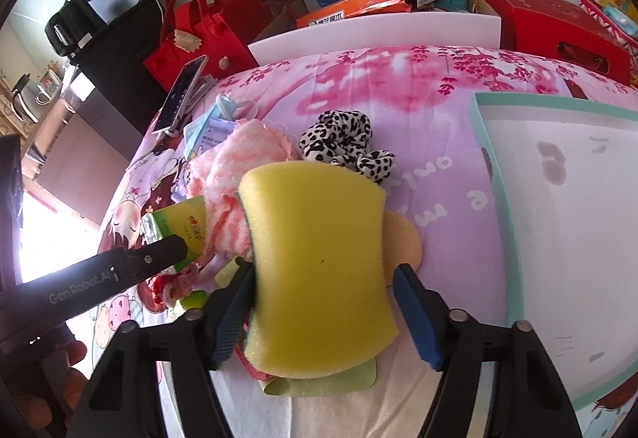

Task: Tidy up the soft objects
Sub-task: 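Grasp the yellow sponge with the right tool while the left tool grasps the white tissue pack, then carry both into the teal-rimmed white tray and open both tools to release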

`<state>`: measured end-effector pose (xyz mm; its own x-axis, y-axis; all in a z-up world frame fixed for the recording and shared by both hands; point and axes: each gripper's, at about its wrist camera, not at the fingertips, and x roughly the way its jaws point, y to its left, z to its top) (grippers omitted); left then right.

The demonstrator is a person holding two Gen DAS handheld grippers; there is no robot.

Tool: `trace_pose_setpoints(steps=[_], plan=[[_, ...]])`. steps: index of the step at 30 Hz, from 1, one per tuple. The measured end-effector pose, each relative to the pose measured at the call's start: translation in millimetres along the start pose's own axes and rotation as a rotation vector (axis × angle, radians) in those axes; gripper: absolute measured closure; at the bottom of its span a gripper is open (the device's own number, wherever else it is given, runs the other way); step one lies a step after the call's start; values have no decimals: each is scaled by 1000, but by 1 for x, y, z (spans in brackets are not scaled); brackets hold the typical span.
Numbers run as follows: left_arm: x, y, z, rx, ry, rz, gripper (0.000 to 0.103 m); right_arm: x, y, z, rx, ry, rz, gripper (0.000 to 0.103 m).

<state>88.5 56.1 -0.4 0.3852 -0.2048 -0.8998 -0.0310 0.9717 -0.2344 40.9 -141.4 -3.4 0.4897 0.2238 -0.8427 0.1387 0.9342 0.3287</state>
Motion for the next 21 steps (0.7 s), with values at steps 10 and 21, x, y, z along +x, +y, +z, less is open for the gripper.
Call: trace_pose_setpoints(steps=[10, 21], plan=[[-5, 4, 2, -17, -16, -11, 79, -4, 1, 0, -3, -10, 13, 39], [-30, 3, 5, -22, -94, -20, 79, -31, 5, 5, -21, -79, 23, 39]])
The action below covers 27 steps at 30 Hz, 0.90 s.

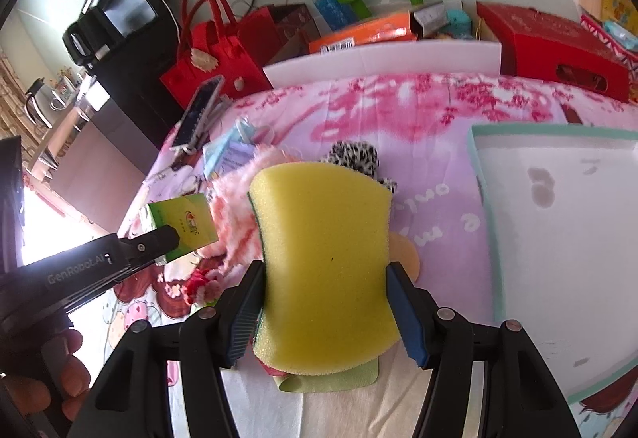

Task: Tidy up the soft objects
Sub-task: 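Carry both into the teal-rimmed white tray and open both tools to release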

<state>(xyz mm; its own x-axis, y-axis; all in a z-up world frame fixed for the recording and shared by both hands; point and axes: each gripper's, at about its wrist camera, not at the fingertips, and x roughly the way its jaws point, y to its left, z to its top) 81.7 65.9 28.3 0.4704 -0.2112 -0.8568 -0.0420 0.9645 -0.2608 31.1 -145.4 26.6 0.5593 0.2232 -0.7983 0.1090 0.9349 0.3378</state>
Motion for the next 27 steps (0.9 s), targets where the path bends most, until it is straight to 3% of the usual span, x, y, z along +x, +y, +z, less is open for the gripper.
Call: trace_pose_setpoints(steps=[11, 14, 27], plan=[[-36, -25, 4, 56, -111, -23, 79, -30, -23, 8, 36, -70, -43, 39], [-39, -45, 0, 118, -124, -30, 79, -40, -47, 9, 75, -92, -117, 39], [-23, -164, -46, 412, -94, -201, 79, -90, -188, 1, 341, -118, -465, 39]])
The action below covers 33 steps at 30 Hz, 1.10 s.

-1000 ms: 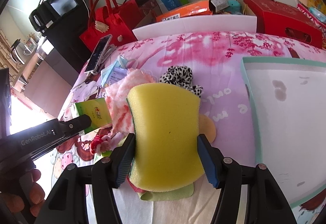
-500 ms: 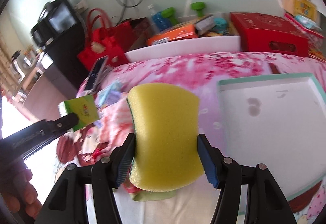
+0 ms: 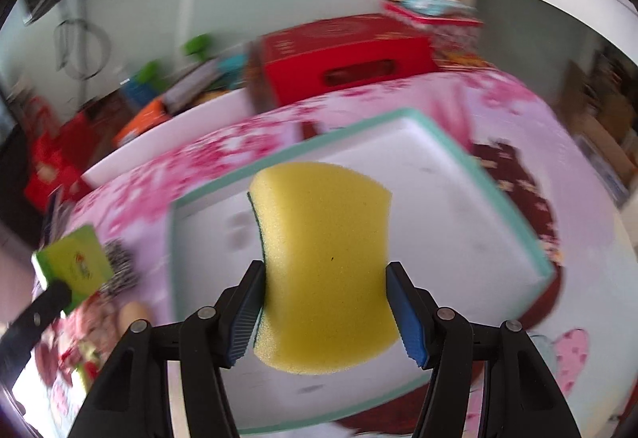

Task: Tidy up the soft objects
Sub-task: 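Carry both into the teal-rimmed white tray and open both tools to release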

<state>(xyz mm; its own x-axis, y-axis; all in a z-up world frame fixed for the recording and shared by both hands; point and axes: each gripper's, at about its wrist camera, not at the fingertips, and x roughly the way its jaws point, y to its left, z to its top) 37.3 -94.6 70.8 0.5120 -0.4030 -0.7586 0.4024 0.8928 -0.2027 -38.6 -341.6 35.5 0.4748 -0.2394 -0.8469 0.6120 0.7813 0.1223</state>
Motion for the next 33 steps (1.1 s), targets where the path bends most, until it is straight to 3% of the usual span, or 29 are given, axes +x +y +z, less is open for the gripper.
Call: trace_pose_setpoints(steps=[7, 16, 24, 25, 26, 28, 31, 33], plan=[[31, -57, -12, 120, 45, -123, 79, 7, -52, 8, 85, 6, -144, 39], [62, -96, -30, 174, 87, -243, 79, 22, -63, 9, 89, 20, -177, 39], [74, -97, -32, 175, 94, -214, 76, 29, -59, 6, 74, 40, -168, 38], [76, -95, -32, 167, 102, -207, 65, 29, -59, 6, 74, 41, -163, 36], [77, -92, -31, 156, 108, -200, 45, 29, -58, 6, 76, 42, -161, 34], [77, -89, -30, 147, 110, -183, 26, 28, -57, 6, 74, 41, -160, 19], [72, -85, -28, 133, 87, -169, 21, 26, -56, 7, 72, 34, -153, 3], [68, -84, -25, 131, 72, -163, 15, 24, -55, 7, 72, 31, -151, 0]])
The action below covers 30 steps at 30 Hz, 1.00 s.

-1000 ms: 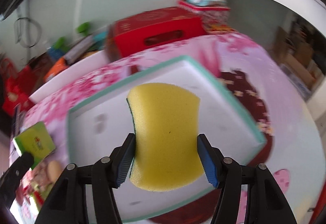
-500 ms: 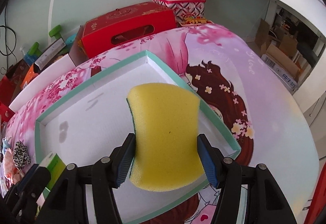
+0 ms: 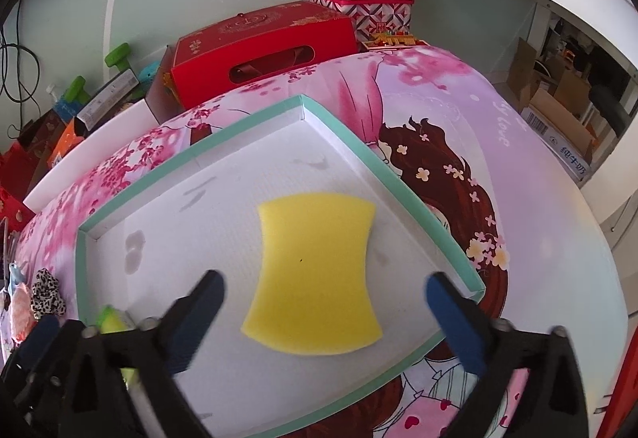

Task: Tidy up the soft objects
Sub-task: 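Carry both into the teal-rimmed white tray and open both tools to release, then move both open tools back from the tray to the pile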

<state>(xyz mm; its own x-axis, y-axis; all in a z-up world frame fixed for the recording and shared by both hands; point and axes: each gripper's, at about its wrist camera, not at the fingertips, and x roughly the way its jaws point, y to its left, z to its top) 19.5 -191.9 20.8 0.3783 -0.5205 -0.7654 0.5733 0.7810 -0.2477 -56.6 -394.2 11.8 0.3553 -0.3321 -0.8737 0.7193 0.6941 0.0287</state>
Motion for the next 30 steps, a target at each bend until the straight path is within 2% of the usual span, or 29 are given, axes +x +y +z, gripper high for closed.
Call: trace_pose_setpoints(steps=[7, 12, 23, 30], plan=[[-8, 14, 5, -33, -32, 70, 4, -2, 1, -1, -11, 0, -9, 0], [-13, 35, 7, -92, -41, 133, 4, -4, 0, -1, -7, -2, -6, 0], [-38, 80, 11, -228, -31, 207, 4, -17, 10, -1, -27, -20, 9, 0], [-63, 128, 0, -310, 42, 390, 4, -28, 53, -9, -127, -16, 72, 0]])
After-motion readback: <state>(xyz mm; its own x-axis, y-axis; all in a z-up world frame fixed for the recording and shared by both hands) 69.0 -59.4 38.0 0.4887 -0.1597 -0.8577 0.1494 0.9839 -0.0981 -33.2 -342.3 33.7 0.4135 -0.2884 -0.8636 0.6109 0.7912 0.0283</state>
